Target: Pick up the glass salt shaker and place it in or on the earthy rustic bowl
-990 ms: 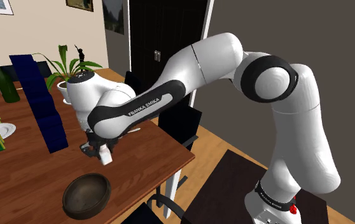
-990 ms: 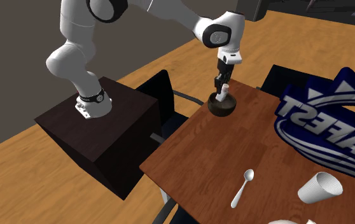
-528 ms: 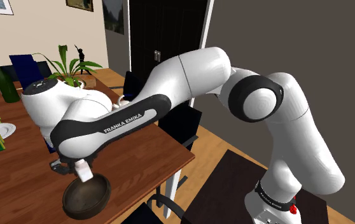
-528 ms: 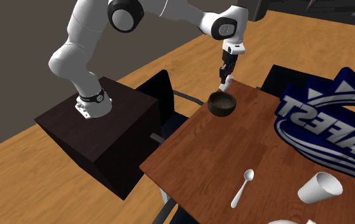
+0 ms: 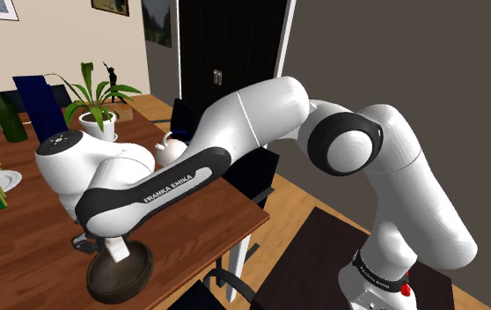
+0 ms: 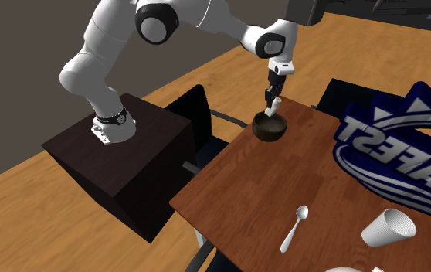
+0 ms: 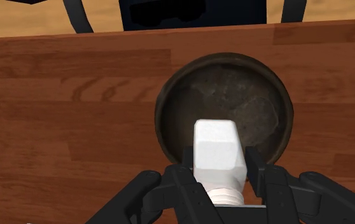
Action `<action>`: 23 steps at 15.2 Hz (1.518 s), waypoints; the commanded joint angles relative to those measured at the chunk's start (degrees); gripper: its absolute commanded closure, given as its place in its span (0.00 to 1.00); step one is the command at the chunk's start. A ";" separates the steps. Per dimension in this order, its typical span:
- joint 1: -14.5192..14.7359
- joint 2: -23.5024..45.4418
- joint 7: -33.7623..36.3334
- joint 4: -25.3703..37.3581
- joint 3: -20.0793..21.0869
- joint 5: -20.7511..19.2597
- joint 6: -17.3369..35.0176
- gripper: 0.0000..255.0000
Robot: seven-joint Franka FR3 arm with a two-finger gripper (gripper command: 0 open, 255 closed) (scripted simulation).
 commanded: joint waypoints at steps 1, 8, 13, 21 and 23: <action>0.07 0.78 0.24 -0.22 -0.13 -0.20 1.01 1.00; 0.25 3.21 0.89 -0.72 -0.56 -0.79 3.89 1.00; 0.25 3.22 0.89 -0.71 -0.56 -0.79 3.89 1.00; 0.25 3.22 0.89 -0.71 -0.56 -0.79 3.89 0.00; 0.38 1.28 0.62 -0.12 -0.16 -0.31 1.36 0.00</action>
